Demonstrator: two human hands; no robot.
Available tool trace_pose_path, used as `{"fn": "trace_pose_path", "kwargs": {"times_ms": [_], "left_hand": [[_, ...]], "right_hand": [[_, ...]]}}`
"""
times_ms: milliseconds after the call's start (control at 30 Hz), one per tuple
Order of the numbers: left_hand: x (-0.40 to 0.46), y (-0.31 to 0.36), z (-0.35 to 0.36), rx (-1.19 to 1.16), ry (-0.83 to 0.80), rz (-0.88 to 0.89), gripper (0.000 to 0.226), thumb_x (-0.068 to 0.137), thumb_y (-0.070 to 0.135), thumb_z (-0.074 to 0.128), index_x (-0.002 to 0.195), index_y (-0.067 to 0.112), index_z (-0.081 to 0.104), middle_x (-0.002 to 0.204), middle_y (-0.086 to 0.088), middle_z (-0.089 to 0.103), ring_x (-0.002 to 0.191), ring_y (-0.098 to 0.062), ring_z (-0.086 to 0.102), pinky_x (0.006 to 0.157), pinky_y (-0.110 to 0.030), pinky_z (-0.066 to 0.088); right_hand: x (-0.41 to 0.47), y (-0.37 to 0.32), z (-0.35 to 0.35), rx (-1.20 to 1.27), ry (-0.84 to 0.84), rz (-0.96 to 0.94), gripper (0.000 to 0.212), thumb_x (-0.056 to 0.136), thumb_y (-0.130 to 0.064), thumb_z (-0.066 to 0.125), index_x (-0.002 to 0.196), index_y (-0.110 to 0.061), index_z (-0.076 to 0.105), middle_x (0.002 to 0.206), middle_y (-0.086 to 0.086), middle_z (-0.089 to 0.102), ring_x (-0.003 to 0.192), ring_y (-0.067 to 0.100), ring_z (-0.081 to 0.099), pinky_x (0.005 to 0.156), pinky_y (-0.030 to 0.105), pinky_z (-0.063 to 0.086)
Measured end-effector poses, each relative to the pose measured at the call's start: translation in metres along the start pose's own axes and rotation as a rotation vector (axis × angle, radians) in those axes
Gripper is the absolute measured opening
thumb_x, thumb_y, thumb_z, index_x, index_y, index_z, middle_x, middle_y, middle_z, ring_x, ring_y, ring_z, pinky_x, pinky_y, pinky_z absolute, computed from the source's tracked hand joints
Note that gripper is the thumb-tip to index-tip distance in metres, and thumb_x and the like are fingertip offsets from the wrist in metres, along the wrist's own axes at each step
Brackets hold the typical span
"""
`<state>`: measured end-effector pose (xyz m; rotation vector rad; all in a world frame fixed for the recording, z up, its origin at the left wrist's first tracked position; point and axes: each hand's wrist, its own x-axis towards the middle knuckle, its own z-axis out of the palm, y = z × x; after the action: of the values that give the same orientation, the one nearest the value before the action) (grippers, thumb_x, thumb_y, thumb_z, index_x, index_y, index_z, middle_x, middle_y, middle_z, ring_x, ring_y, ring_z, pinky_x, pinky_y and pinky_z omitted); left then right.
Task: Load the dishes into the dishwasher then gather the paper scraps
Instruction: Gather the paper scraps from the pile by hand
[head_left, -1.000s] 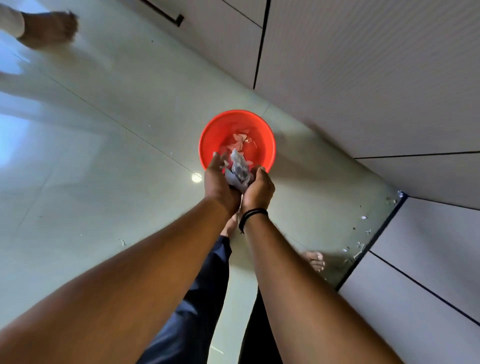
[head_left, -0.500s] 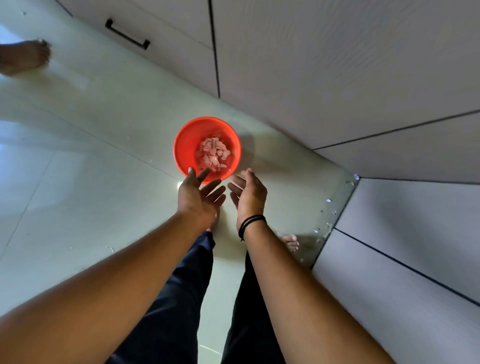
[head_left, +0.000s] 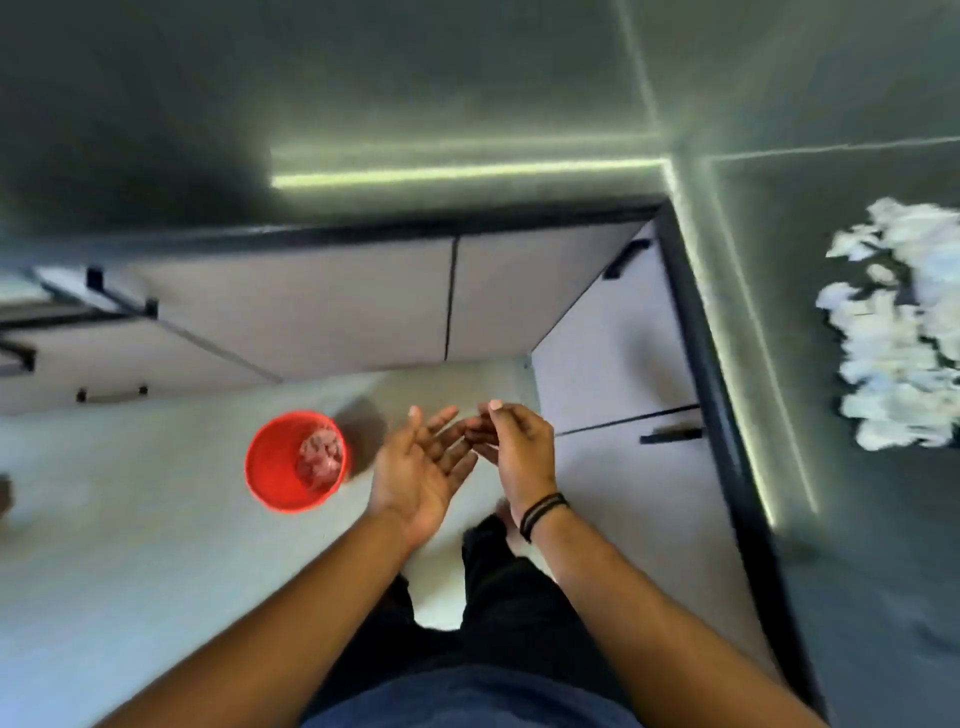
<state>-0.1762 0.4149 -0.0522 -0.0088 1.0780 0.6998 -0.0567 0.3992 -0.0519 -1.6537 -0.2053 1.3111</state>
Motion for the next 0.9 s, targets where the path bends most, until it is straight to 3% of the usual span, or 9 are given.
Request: {"fn": "trace_pose_path", "kwargs": {"times_ms": [167,300,433,533,600,700,767,833,900], "left_hand": [[-0.012,-0.012,0.112,0.180,-0.098,0.006,0.059,0.099,0.048,0.049,0.134,0.002,0.060,0.127,-0.021,0.066,0.114,-0.031,0.064,0.111,-0.046,0.042],[-0.009,-0.020,0.186,0.373,-0.200,0.019,0.057,0.103,0.048,0.045,0.134,0.003,0.060,0.130,-0.021,0.067,0.126,-0.037,0.061,0.115,-0.049,0.042],[-0.009,-0.033,0.246,0.535,-0.310,0.027,0.055,0.102,0.047,0.047,0.132,0.002,0.061,0.126,-0.023,0.068,0.123,-0.038,0.063,0.112,-0.050,0.044],[-0.005,-0.047,0.274,0.613,-0.373,-0.009,0.053,0.102,0.045,0.048,0.129,0.002,0.063,0.126,-0.023,0.068,0.124,-0.039,0.061,0.113,-0.050,0.043],[0.000,-0.055,0.290,0.661,-0.408,-0.041,0.052,0.102,0.045,0.049,0.129,0.002,0.063,0.125,-0.022,0.068,0.125,-0.038,0.061,0.114,-0.049,0.043],[0.012,-0.063,0.310,0.704,-0.449,-0.097,0.053,0.102,0.045,0.049,0.132,0.002,0.060,0.125,-0.022,0.068,0.122,-0.037,0.063,0.113,-0.049,0.043],[0.023,-0.068,0.323,0.722,-0.454,-0.133,0.054,0.101,0.045,0.049,0.132,0.002,0.061,0.126,-0.022,0.068,0.121,-0.036,0.064,0.112,-0.048,0.044],[0.034,-0.071,0.337,0.738,-0.456,-0.160,0.054,0.100,0.045,0.051,0.132,0.003,0.061,0.125,-0.021,0.069,0.120,-0.035,0.065,0.110,-0.047,0.045],[0.045,-0.072,0.351,0.766,-0.471,-0.193,0.054,0.100,0.046,0.051,0.131,0.003,0.062,0.126,-0.020,0.069,0.119,-0.035,0.065,0.110,-0.046,0.045]], "right_hand": [[0.002,-0.083,-0.067,0.078,0.087,-0.124,0.018,0.100,-0.011,0.055,0.091,-0.001,0.067,0.080,0.016,0.069,0.069,0.022,0.065,0.065,0.028,0.055],[0.004,-0.137,-0.118,0.106,0.114,-0.239,0.021,0.099,-0.015,0.058,0.096,0.003,0.069,0.081,0.011,0.071,0.074,0.020,0.065,0.075,0.036,0.058],[0.005,-0.164,-0.161,0.211,0.206,-0.327,0.016,0.098,-0.013,0.059,0.093,-0.004,0.071,0.081,0.015,0.071,0.072,0.021,0.066,0.073,0.037,0.057],[0.011,-0.169,-0.182,0.220,0.313,-0.365,0.014,0.094,-0.015,0.062,0.088,-0.007,0.073,0.083,0.017,0.074,0.073,0.026,0.068,0.077,0.045,0.059],[0.016,-0.171,-0.197,0.168,0.397,-0.395,0.016,0.087,-0.029,0.064,0.084,-0.016,0.074,0.080,0.012,0.075,0.076,0.029,0.071,0.081,0.053,0.059],[0.020,-0.177,-0.218,0.022,0.493,-0.451,0.022,0.081,-0.047,0.062,0.086,-0.028,0.073,0.079,0.001,0.075,0.078,0.024,0.072,0.079,0.053,0.059],[0.020,-0.186,-0.233,-0.076,0.565,-0.503,0.015,0.084,-0.040,0.065,0.085,-0.027,0.072,0.080,-0.005,0.074,0.077,0.017,0.071,0.078,0.047,0.059],[0.022,-0.195,-0.247,-0.249,0.670,-0.571,0.004,0.086,-0.021,0.070,0.087,-0.024,0.073,0.085,-0.007,0.072,0.079,0.011,0.067,0.080,0.036,0.057],[0.029,-0.204,-0.261,-0.501,0.778,-0.605,0.011,0.084,-0.012,0.072,0.095,-0.015,0.074,0.094,-0.001,0.071,0.087,0.015,0.063,0.084,0.033,0.052]]}}
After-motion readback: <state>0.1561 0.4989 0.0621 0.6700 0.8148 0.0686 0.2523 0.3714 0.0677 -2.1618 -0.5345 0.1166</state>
